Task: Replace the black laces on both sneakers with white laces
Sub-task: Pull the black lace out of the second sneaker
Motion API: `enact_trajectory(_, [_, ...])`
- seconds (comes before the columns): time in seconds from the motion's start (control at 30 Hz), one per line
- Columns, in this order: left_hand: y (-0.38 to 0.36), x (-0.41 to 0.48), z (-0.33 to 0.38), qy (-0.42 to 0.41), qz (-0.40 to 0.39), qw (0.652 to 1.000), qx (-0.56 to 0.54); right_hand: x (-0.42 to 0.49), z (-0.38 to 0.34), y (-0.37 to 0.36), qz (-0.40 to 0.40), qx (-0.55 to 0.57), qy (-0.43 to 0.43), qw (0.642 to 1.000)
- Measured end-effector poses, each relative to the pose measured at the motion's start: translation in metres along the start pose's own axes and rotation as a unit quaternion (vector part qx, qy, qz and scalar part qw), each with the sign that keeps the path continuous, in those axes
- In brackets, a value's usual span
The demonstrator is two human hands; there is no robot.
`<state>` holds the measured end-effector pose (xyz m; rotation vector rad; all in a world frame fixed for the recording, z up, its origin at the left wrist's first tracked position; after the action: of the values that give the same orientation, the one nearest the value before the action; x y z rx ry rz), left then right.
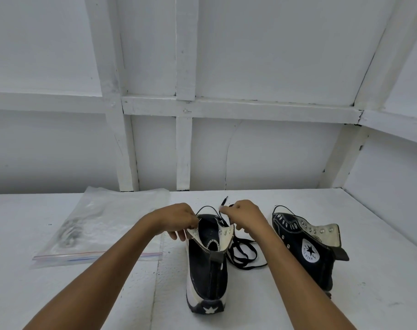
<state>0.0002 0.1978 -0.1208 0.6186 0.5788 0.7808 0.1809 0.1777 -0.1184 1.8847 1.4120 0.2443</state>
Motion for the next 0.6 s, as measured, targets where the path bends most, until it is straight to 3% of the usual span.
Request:
enact_trajectory(0.13, [0.007, 0.008, 0.005, -0.006, 0.030, 0.995, 0.093, -0.009, -0.008, -0.013, -0.093, -0.008, 0.004, 0.996])
enact_trajectory(0.3, [0.020, 0.019, 0.034, -0.118, 0.132, 0.963, 0.201, -0.014, 0.000, -0.010, -0.096, 0.060, -0.040, 0.993])
enact_trajectory(0.47, [0.000, 0.036, 0.050, -0.155, 0.061, 0.948, 0.271, -0.016, 0.007, -0.010, -0.103, 0.118, -0.066, 0.985])
enact_trajectory(0.6, [-0.007, 0.045, 0.052, -0.163, 0.053, 0.944, 0.282, -0.019, 0.009, -0.008, -0.117, 0.140, -0.074, 0.980])
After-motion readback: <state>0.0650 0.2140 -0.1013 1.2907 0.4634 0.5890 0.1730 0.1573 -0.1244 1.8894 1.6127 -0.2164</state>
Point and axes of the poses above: each hand's wrist, its own x-axis towards the middle knuckle, its own y-axis out of the back of the hand, z = x × y, the point moved 8 cm from there along x, towards the middle knuckle, and after that the axes turned 10 degrees about -y, right-handed, at the moved point
